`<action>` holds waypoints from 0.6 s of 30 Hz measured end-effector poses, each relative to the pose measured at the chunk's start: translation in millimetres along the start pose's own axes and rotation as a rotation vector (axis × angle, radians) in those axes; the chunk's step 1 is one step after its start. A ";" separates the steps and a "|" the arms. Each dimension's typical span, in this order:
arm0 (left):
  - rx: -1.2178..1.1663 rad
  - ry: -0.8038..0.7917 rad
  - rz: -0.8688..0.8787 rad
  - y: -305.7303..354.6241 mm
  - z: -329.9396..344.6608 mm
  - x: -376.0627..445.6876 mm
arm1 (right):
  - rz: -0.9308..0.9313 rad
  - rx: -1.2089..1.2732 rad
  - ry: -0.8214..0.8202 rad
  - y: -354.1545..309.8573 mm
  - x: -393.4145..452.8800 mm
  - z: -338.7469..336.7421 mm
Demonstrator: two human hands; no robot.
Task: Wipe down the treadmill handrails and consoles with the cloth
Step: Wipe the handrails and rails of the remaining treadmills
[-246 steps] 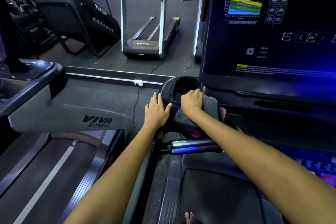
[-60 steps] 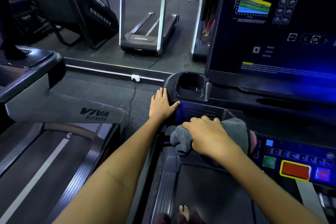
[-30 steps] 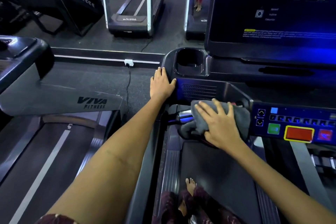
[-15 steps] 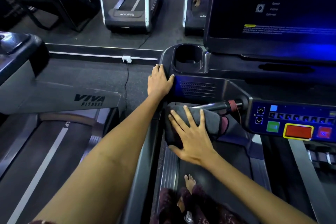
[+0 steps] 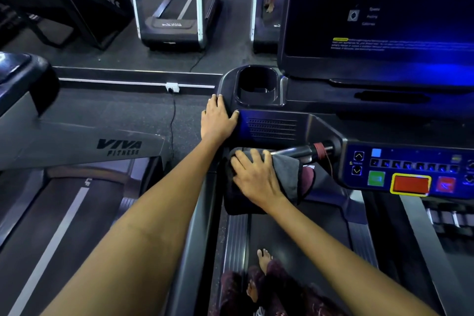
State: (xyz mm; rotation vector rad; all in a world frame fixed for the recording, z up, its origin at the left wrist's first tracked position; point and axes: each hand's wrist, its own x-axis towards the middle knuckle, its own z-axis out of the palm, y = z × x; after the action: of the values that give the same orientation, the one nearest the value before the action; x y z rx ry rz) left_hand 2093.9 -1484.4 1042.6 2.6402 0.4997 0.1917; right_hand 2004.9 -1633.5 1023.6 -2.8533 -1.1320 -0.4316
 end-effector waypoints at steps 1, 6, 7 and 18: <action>0.000 -0.002 0.000 -0.2 0.2 0.1 | 0.040 -0.015 0.015 5.7 2.8 -4.3; -0.020 -0.001 -0.003 -0.3 -1.2 2.1 | 0.300 0.077 -0.145 55.4 23.7 -28.3; -0.032 0.002 -0.007 -0.2 -1.2 2.1 | 0.312 0.127 -0.166 61.8 28.7 -28.9; -0.075 0.042 -0.015 -0.4 0.7 1.3 | 0.371 -0.031 -0.205 19.1 -9.4 -22.3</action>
State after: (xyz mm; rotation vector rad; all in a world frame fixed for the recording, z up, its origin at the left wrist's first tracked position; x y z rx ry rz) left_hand 2095.1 -1483.9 1041.9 2.5631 0.5165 0.2567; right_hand 2006.0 -1656.9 1043.6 -3.0937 -0.5908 -0.1392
